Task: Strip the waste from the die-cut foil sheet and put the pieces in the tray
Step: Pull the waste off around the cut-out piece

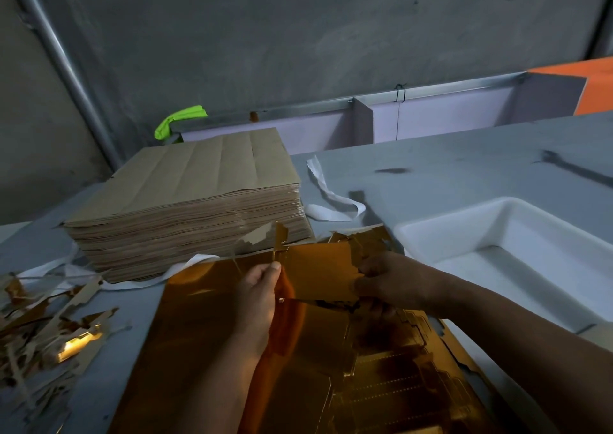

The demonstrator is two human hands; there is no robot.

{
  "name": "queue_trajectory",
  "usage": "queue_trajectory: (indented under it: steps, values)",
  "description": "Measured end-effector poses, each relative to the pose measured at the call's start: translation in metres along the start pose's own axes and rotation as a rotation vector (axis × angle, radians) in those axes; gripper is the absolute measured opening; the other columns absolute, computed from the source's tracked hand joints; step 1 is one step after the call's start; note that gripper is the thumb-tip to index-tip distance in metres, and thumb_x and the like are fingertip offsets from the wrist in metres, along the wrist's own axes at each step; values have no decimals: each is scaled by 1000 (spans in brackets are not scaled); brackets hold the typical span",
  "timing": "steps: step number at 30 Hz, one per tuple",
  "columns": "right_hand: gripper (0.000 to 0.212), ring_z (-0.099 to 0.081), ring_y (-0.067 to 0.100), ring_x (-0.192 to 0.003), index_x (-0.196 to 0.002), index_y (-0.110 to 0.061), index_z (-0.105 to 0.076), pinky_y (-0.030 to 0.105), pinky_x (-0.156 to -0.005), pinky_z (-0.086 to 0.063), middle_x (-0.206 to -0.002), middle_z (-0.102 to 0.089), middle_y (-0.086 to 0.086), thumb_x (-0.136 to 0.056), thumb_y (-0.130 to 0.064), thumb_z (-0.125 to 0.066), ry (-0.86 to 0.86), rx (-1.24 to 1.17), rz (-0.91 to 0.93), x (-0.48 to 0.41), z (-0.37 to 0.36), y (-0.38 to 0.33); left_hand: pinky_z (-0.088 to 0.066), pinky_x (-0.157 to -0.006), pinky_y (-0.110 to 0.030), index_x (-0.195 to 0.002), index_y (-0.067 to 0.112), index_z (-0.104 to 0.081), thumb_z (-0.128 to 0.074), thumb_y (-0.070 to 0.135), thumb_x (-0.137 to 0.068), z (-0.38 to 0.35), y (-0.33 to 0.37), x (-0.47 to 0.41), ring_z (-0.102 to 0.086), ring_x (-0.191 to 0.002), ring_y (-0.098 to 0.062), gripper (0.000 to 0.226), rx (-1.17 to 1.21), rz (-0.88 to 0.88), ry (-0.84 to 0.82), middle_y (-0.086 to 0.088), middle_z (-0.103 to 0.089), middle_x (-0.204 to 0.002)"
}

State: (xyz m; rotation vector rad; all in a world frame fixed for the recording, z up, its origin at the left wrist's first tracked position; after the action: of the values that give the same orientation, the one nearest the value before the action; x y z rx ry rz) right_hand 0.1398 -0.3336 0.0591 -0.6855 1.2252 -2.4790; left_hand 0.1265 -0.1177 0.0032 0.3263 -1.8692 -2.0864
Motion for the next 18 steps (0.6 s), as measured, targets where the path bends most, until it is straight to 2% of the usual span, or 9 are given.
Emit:
queue_trajectory:
  steps: [8, 13, 18]
  values:
    - [14, -64, 13, -65, -92, -13, -61, 21, -57, -49, -81, -64, 8, -99, -21, -54, 1, 3, 1, 0, 0, 1, -49, -72, -35, -98, 17, -65, -50, 32, -100, 0, -4, 2, -61, -83, -26, 21, 34, -19, 42, -11, -63, -87]
    - [14, -63, 14, -63, -92, -9, -61, 22, -56, -50, -79, -63, 9, -99, -20, -54, -4, -18, 2, 0, 0, 2, -52, -83, -45, -98, 18, -65, -50, 33, -99, -1, -5, 1, -64, -93, -34, 21, 28, -25, 51, -19, -66, -98]
    - [15, -64, 16, -67, -92, -8, -62, 23, -57, -51, -80, -64, 9, -99, -19, -54, 10, -10, 1, 0, 1, 1, -53, -81, -45, -96, 21, -65, -50, 34, -99, 0, -7, -2, -64, -91, -31, 20, 42, -24, 104, -11, -67, -91]
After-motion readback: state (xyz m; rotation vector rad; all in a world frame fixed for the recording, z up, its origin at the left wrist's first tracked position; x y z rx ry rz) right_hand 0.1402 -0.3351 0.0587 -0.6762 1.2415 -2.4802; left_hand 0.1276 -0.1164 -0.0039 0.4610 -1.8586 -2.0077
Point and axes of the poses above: each hand's wrist, its own x-axis away from the middle knuckle, its own z-axis out of the back of the hand, y = z × x, the point moved 2 cm from there along -x, towards the middle knuckle
